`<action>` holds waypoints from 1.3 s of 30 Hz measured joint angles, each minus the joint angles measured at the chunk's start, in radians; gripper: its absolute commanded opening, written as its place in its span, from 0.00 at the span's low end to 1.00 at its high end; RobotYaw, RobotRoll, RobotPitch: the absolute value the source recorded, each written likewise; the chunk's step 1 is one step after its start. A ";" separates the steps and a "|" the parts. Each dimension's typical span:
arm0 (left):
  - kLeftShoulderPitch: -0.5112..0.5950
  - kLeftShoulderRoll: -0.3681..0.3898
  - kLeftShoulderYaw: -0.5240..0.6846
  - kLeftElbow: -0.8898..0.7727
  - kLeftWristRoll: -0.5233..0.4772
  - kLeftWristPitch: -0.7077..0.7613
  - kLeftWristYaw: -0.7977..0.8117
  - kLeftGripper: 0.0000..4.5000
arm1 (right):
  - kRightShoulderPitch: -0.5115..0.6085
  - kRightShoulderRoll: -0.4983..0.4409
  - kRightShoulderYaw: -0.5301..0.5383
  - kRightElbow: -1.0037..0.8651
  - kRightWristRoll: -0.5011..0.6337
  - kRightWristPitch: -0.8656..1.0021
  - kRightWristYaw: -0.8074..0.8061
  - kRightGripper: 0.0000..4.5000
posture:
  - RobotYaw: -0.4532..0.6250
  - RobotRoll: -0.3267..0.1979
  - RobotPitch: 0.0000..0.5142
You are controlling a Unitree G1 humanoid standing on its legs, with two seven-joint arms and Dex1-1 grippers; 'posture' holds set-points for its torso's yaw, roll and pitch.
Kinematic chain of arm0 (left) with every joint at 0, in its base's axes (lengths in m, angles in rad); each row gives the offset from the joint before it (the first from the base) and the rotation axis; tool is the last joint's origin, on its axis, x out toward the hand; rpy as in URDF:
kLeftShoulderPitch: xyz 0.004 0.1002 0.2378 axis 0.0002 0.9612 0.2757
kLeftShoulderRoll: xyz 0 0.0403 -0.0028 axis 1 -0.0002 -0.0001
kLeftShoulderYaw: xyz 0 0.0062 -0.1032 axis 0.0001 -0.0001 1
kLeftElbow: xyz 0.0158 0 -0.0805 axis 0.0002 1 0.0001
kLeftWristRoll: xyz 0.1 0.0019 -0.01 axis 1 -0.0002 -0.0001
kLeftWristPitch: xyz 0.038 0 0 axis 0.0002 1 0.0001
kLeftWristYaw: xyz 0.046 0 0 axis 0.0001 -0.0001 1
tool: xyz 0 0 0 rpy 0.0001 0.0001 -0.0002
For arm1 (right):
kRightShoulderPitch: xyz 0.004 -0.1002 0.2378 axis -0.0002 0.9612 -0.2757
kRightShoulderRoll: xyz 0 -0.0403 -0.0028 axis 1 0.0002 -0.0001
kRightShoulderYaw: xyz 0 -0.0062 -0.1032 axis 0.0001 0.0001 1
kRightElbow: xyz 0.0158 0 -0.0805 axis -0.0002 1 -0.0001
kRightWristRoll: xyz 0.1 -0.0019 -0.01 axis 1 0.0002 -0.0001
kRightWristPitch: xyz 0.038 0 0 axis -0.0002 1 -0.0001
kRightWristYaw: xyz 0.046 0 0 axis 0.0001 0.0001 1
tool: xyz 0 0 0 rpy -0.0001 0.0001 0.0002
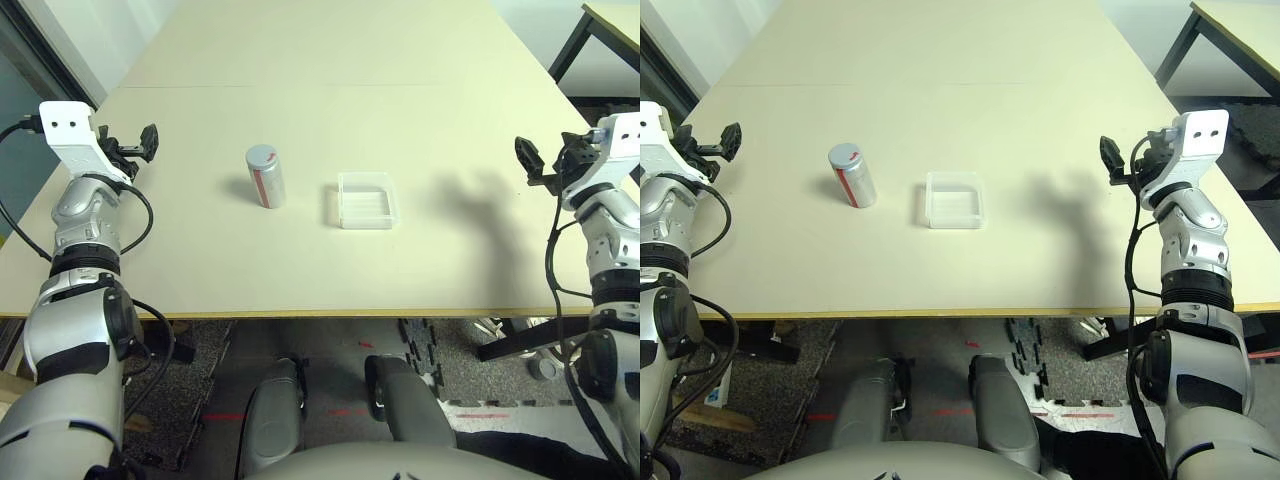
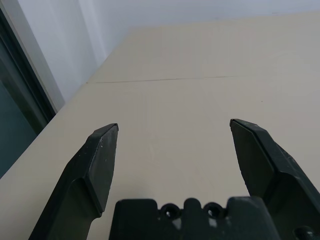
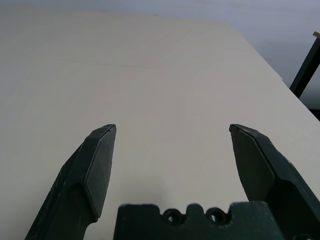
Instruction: Pour the medicine from the bottle into the box.
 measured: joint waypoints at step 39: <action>0.150 -0.024 0.011 -0.326 -0.115 0.199 -0.242 1.00 | 0.029 0.044 0.125 -0.250 0.115 0.076 0.466 1.00 | 0.36 0.62 0.26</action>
